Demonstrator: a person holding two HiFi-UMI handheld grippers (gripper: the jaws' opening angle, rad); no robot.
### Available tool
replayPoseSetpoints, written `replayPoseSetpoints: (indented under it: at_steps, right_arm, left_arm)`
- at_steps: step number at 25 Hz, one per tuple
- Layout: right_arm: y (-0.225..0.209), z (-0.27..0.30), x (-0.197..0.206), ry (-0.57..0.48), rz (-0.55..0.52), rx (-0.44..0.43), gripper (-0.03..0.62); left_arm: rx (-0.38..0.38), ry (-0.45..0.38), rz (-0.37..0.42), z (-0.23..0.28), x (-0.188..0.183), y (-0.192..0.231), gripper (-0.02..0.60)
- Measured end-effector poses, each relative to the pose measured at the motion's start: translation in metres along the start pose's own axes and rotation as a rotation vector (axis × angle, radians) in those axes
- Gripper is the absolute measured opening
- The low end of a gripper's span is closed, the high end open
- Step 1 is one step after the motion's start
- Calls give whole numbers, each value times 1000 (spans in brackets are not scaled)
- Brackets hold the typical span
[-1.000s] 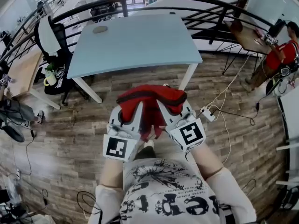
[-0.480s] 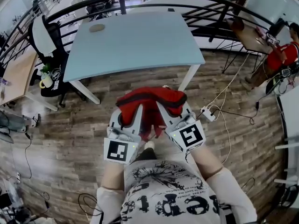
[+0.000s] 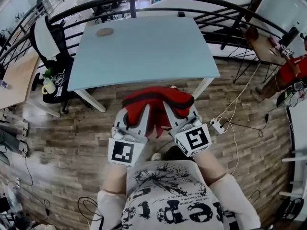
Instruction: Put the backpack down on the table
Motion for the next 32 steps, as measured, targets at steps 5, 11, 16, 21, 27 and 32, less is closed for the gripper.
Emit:
replayPoseSetpoints:
  at_steps: [5, 11, 16, 21, 27, 32]
  right_arm:
    - [-27, 47, -3, -5, 6, -24, 29]
    - [-63, 111, 0, -6, -2, -87, 29]
    - [-113, 175, -8, -25, -9, -132, 29]
    - [-170, 242, -24, -46, -17, -149, 29]
    - [-237, 319, -41, -78, -50, -162, 29]
    - [-280, 377, -36, -61, -39, -139, 29]
  left_arm:
    - [-33, 21, 0, 40, -2, 34, 38]
    - [-79, 27, 5, 94, 0, 78, 38]
    - [-119, 34, 11, 159, -11, 121, 38]
    - [-146, 21, 13, 231, -30, 168, 38]
    - [-171, 1, 11, 316, -47, 221, 38]
    - [-161, 2, 9, 377, -45, 263, 38]
Point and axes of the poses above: the fingertips, and each gripper's own axes: z forward along the fingers, y to its left, x out of its underside, the point moved 1 cm from there along -z, backward along the fingers, and after that the axes turned 10 degrees about y, right-handed, at the moved point
